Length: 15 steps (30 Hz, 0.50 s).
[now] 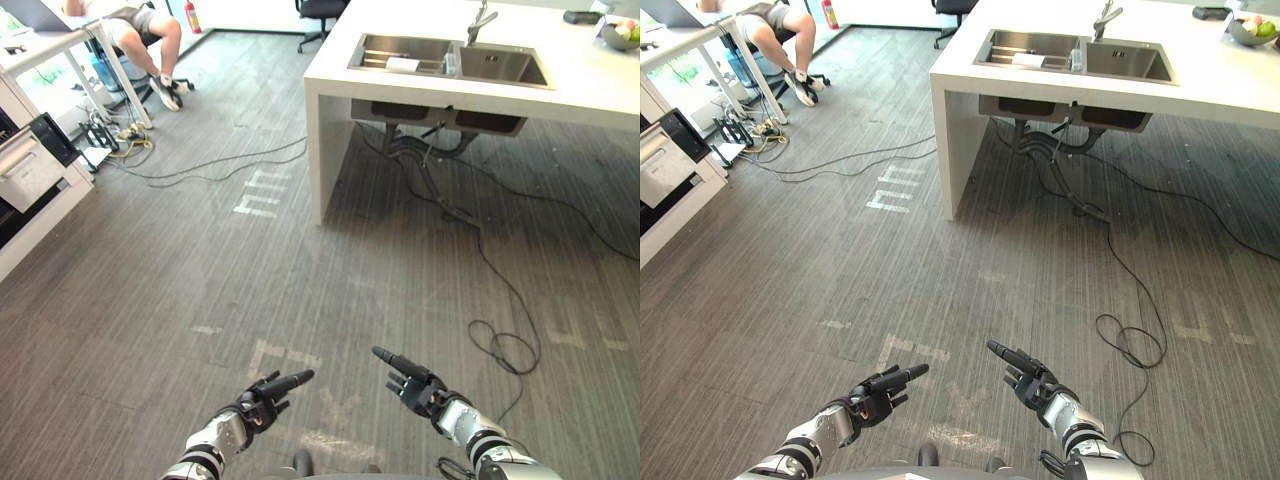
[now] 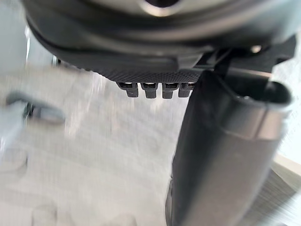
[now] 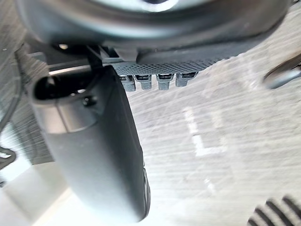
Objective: Walk over to the sink, pick up the cup, carry it to the dishwasher, place the cup inside the dishwasher, then close the dishwasher door
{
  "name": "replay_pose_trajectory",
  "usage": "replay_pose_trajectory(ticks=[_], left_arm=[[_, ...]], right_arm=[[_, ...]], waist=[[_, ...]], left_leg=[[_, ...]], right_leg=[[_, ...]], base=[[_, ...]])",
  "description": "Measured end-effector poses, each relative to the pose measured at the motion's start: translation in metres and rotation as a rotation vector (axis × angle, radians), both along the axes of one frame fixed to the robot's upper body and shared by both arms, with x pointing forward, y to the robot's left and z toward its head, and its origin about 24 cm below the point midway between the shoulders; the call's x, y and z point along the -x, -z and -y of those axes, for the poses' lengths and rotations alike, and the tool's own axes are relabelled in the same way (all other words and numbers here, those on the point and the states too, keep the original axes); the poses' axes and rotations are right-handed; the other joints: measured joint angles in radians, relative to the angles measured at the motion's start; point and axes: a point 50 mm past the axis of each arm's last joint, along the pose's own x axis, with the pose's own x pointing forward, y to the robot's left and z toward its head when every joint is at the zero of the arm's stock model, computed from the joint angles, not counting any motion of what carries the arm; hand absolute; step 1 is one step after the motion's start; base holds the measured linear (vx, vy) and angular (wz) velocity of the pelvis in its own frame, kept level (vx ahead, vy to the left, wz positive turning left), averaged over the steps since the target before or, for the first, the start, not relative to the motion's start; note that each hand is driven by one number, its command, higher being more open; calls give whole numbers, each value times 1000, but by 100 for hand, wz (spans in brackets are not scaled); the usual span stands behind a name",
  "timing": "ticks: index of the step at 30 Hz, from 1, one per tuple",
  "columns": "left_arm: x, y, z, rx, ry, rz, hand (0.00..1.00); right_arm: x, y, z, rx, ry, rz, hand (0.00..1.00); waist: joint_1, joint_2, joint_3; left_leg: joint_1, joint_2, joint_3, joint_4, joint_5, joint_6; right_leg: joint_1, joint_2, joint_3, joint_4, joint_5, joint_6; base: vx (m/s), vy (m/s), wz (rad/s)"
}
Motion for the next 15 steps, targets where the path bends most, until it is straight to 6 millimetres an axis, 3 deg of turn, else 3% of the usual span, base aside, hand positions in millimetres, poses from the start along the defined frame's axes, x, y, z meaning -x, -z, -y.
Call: replay_pose_trajectory(ticks=[7,15], left_arm=[[18,9,-3,-282,11,-53,100],[37,14,-4,-367,26,-66,100]], right_arm=[[17,10,-7,58,-21,-30,100],[37,16,3,160,-40,-38,100]], waist=[[-1,2,1],[-5,11,7]], left_leg=[[-2,3,-8,0,1,1],[1,3,-9,0,5,8]], right_leg=[[0,3,-2,-1,-1,2],[-7,2,2,13,-2,3]], base=[[-5,-2,0],[-57,-3,0]])
